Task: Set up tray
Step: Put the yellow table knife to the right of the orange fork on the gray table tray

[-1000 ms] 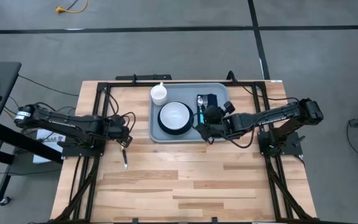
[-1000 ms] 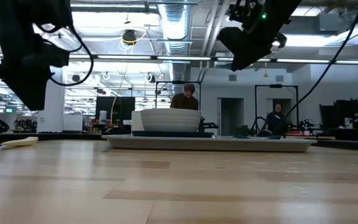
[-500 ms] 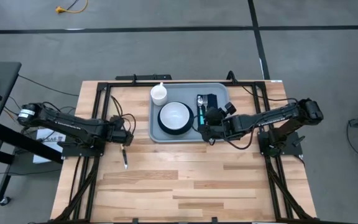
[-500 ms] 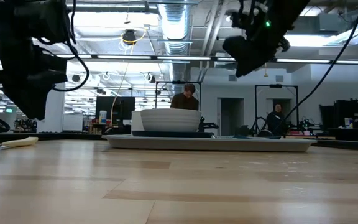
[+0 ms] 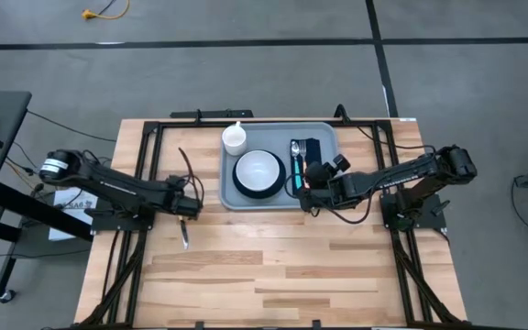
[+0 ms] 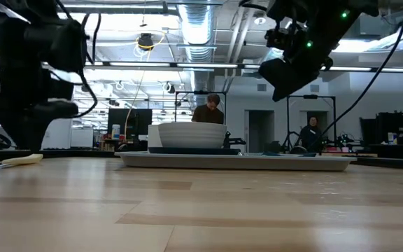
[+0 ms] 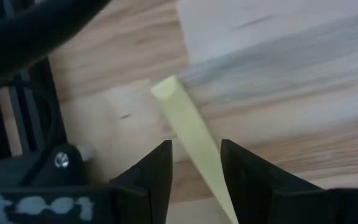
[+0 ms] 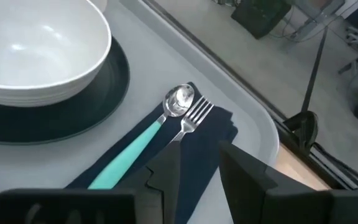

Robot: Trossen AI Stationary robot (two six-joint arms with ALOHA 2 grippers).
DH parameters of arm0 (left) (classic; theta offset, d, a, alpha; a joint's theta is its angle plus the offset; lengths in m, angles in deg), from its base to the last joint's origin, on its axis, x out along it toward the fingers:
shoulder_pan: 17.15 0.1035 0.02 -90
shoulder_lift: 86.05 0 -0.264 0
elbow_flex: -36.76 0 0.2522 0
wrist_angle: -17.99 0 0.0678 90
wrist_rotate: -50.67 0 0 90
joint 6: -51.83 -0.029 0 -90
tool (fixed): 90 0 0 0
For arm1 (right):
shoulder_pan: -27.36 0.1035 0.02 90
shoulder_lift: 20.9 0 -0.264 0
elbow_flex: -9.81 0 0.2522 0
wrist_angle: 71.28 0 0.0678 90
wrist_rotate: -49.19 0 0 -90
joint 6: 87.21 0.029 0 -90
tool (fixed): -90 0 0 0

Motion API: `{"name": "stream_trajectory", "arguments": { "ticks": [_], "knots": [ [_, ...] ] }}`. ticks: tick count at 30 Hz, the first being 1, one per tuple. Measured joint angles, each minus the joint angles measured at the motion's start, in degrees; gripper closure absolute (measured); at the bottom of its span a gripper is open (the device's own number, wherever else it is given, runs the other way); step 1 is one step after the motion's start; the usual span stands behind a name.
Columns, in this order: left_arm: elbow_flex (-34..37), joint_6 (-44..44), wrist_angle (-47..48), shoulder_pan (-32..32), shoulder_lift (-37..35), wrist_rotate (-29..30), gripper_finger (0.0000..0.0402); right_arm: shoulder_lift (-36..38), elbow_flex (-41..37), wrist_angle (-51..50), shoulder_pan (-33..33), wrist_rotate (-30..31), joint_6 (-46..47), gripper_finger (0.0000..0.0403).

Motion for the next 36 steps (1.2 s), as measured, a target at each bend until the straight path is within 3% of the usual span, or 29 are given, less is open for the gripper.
{"name": "stream_trajectory", "arguments": {
  "ticks": [9,24,30,36],
  "knots": [
    [0.0,0.4,-1.8,0.0,4.1,-0.7,0.0276,0.0,0.0,0.0,0.0,0.9,-1.5,0.0301],
    [0.0,-1.7,-6.3,0.0,5.0,-1.4,0.0276,0.0,0.0,0.0,0.0,0.9,-1.5,0.0301],
    [-0.5,-2.8,-9.9,-0.1,10.9,-1.3,0.0276,0.0,0.0,0.0,0.0,0.9,-1.5,0.0301],
    [-2.5,-3.4,-6.9,-1.2,14.4,0.2,0.0277,0.0,0.0,0.0,0.0,0.9,-1.5,0.0301]
  ]
}}
